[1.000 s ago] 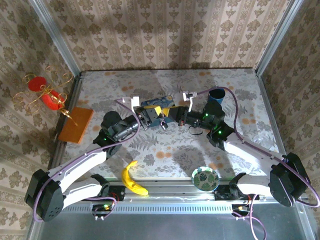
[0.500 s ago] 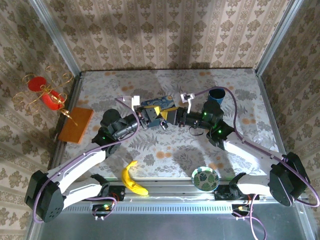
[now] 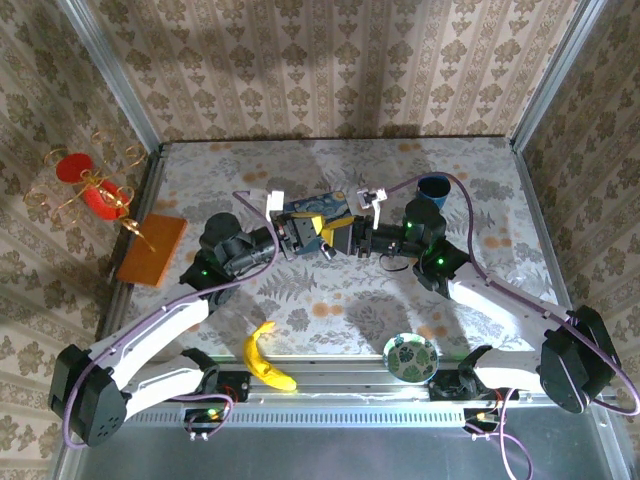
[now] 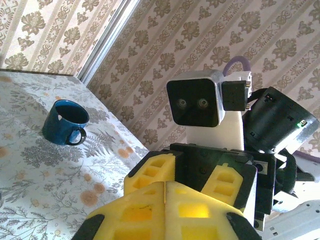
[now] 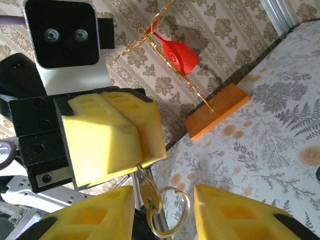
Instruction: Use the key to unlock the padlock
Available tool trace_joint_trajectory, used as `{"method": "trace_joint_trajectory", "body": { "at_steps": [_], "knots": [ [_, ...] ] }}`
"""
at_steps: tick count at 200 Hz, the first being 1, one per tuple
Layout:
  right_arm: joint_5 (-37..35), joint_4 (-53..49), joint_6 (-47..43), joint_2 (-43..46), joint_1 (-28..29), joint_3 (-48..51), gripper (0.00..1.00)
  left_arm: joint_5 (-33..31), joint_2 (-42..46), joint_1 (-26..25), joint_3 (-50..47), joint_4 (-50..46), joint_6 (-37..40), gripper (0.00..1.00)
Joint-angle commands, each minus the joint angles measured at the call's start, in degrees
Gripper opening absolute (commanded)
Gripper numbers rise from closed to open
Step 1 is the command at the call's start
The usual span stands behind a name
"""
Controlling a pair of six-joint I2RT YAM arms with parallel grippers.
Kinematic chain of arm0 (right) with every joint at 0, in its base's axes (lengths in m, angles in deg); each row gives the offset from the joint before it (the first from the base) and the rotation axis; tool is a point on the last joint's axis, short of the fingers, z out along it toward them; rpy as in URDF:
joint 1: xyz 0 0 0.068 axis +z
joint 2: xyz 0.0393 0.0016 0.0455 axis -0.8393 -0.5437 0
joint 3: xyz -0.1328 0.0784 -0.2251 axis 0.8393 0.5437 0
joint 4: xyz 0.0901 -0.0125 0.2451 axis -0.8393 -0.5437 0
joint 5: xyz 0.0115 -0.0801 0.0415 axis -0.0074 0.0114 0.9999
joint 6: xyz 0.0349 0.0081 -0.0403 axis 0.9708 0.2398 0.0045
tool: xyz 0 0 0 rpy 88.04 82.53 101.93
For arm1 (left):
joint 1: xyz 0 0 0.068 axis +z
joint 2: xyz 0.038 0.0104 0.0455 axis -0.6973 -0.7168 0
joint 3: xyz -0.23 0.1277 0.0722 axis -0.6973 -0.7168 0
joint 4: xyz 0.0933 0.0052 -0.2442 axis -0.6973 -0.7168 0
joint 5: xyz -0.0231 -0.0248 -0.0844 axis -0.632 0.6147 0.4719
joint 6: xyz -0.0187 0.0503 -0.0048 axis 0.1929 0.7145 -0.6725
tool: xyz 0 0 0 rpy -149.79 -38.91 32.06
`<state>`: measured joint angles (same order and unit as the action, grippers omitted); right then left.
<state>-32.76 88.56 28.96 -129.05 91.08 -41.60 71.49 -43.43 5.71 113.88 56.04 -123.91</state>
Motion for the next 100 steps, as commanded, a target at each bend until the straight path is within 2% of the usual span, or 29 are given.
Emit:
{"method": "trace_joint_trajectory", "body": {
  "at_steps": [1, 41, 68, 100],
  "knots": [
    [1.8, 1.3, -1.6, -0.3, 0.2, -2.3, 0.36, 1.6, -0.3, 0.2, 1.7, 1.1, -0.5, 0.00],
    [2.4, 1.2, -1.8, -0.3, 0.3, -2.4, 0.22, 1.6, -0.8, 0.2, 1.4, 2.4, -1.5, 0.00],
    [2.6, 1.2, -1.8, -0.3, 0.3, -2.3, 0.10, 1.3, -0.9, 0.3, 1.3, 2.7, -1.7, 0.00],
    [2.2, 0.6, -2.2, 0.2, 0.2, -1.8, 0.07, 0.7, -0.7, 0.6, 1.1, 2.8, -1.6, 0.00]
  ]
}}
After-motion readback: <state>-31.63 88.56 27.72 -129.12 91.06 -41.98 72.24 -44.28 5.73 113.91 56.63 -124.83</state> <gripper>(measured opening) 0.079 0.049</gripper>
